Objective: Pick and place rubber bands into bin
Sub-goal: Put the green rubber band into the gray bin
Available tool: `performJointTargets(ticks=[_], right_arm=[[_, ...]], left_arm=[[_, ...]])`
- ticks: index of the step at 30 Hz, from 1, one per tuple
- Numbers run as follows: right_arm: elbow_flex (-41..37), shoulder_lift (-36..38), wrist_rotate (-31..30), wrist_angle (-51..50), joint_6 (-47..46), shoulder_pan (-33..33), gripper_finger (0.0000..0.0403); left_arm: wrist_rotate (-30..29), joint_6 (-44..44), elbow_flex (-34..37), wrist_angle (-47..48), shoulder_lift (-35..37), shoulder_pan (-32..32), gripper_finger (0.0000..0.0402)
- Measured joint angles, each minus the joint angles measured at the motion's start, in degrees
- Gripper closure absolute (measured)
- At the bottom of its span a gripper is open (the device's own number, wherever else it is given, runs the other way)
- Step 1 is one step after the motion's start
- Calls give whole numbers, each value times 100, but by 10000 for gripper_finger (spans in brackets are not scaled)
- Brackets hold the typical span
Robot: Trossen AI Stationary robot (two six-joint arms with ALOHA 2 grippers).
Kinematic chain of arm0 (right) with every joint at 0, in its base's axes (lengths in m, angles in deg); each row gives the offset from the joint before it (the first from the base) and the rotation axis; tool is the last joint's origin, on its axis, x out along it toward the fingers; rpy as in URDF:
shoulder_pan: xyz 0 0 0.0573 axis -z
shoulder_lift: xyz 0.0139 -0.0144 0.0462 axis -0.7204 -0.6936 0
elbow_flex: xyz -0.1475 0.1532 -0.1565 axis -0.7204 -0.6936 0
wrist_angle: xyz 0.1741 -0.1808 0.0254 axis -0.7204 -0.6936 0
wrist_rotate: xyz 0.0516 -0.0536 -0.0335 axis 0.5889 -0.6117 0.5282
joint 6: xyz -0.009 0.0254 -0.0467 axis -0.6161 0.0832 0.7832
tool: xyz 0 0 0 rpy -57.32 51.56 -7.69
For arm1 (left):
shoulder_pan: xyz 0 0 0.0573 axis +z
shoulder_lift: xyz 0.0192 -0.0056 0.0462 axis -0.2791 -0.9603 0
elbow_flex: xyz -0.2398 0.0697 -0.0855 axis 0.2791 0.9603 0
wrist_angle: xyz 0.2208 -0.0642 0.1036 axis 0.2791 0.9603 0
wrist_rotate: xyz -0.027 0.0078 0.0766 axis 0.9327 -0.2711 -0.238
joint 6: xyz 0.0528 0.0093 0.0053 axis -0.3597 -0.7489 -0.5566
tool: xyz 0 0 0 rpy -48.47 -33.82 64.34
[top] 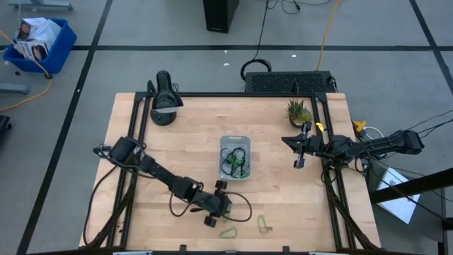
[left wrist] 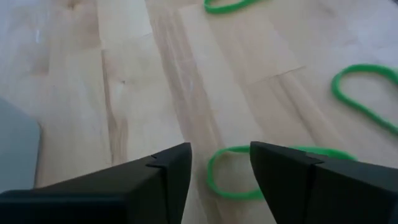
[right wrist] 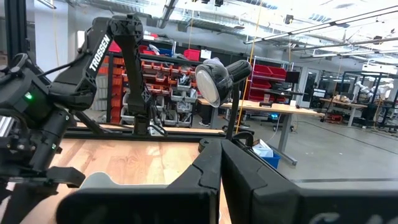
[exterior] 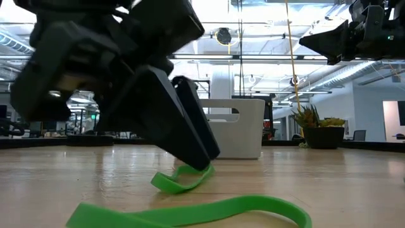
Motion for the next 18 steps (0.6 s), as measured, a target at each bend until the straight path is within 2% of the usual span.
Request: performJointTargets(ticks=[13, 15, 18], right_arm=[[0, 1, -1, 0, 4, 0, 399], [0, 2, 0, 0, 7, -2, 399], [0, 2, 0, 0, 6, -1, 399]], left_arm=[[135, 241, -28, -117, -343, 70, 231], [195, 233, -28, -103, -345, 70, 242], [327, 226, -26, -70, -350, 68, 286]])
